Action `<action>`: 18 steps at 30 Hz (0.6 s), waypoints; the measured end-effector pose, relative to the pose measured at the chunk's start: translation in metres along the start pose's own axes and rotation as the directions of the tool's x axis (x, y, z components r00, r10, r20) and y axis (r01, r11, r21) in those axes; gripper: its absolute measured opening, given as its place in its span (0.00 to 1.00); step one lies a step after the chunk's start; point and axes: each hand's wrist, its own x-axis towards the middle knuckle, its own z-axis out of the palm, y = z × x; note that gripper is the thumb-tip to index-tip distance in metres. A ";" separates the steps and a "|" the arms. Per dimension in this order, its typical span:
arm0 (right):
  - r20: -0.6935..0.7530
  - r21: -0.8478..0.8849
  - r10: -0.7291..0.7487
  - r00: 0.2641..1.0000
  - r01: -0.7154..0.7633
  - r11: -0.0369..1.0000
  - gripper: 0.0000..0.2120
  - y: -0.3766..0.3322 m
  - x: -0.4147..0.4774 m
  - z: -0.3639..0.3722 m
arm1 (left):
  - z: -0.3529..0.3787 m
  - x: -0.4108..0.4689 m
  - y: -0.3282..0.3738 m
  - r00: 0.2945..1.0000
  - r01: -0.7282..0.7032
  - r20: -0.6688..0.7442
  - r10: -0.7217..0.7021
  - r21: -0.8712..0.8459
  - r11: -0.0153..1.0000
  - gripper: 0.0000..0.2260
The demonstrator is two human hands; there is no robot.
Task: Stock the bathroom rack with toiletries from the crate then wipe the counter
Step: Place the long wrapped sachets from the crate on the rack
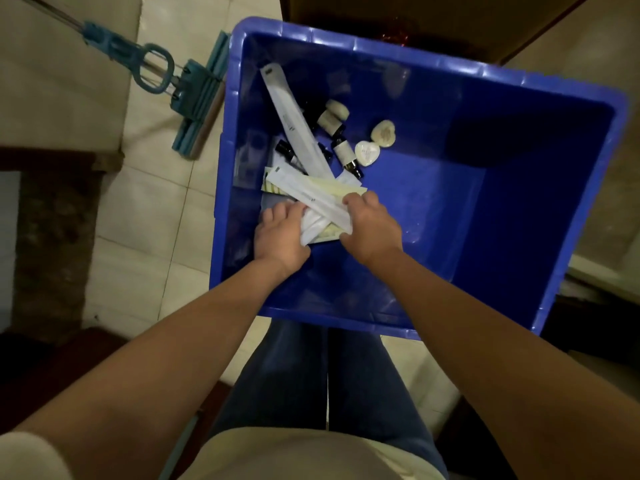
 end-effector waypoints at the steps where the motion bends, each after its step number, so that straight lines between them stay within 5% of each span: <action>1: -0.014 -0.007 -0.002 1.000 0.002 1.000 0.25 0.000 0.002 0.002 | 0.001 0.001 0.000 1.000 -0.001 -0.013 0.001 -0.010 1.000 0.31; 6: -0.043 -0.003 -0.010 0.999 0.009 1.000 0.21 -0.002 0.007 0.001 | 0.003 0.004 -0.001 0.999 0.027 -0.015 -0.028 -0.076 0.997 0.28; 13: 0.076 0.275 0.050 0.996 -0.069 0.959 0.15 0.002 0.004 -0.015 | 0.001 0.000 0.011 0.982 0.176 0.098 -0.161 -0.171 0.969 0.18; 18: 0.075 0.332 0.062 0.995 -0.084 0.940 0.12 0.009 -0.012 -0.030 | -0.009 -0.011 0.023 0.978 0.196 0.122 -0.170 -0.255 0.947 0.24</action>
